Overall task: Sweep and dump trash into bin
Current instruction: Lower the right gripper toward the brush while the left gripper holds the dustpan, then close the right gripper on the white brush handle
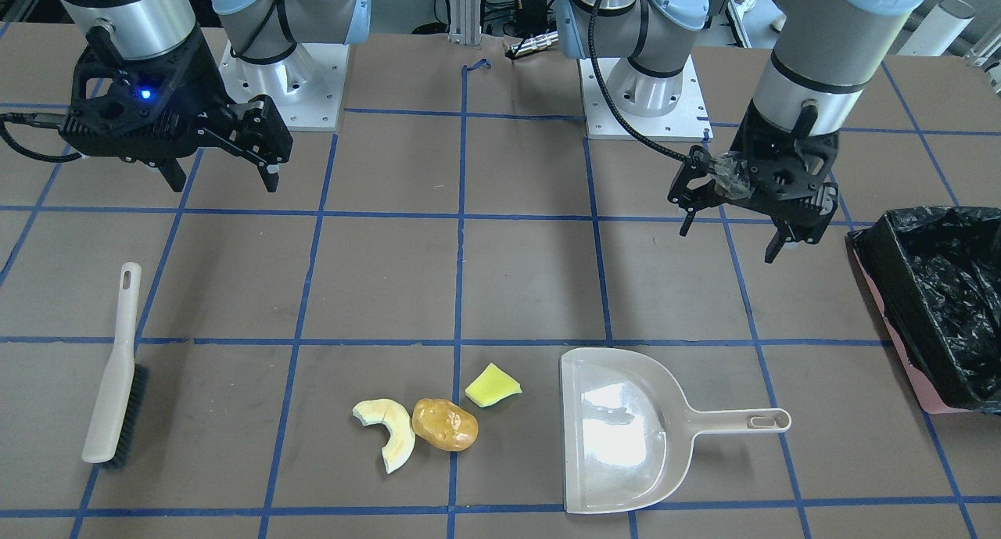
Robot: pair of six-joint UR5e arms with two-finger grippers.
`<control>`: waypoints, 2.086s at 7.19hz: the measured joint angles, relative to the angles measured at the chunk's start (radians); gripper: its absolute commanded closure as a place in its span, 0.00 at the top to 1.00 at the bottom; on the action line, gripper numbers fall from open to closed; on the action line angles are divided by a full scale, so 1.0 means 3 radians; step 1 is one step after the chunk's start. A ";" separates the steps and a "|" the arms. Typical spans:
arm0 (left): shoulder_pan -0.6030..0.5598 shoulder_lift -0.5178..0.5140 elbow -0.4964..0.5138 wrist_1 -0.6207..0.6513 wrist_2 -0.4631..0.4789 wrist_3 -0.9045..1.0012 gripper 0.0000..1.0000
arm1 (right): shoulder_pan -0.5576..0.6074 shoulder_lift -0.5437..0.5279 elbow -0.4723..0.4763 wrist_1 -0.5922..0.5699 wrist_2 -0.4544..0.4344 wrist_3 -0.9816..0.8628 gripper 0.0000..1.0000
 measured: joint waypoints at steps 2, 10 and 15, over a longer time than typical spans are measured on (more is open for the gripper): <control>0.0014 -0.0220 0.0035 0.0147 0.0040 0.0763 1.00 | -0.0117 0.0100 0.0008 -0.0014 -0.0101 -0.0155 1.00; 0.0394 -0.1381 0.0594 0.0424 0.0295 0.4005 1.00 | -0.1211 0.0380 0.0860 -0.0838 -0.0120 -0.1240 0.98; 0.0411 -0.1819 0.0837 0.0376 0.0177 0.4028 0.93 | -0.1234 0.0850 0.1209 -0.1499 -0.0348 -0.1448 0.92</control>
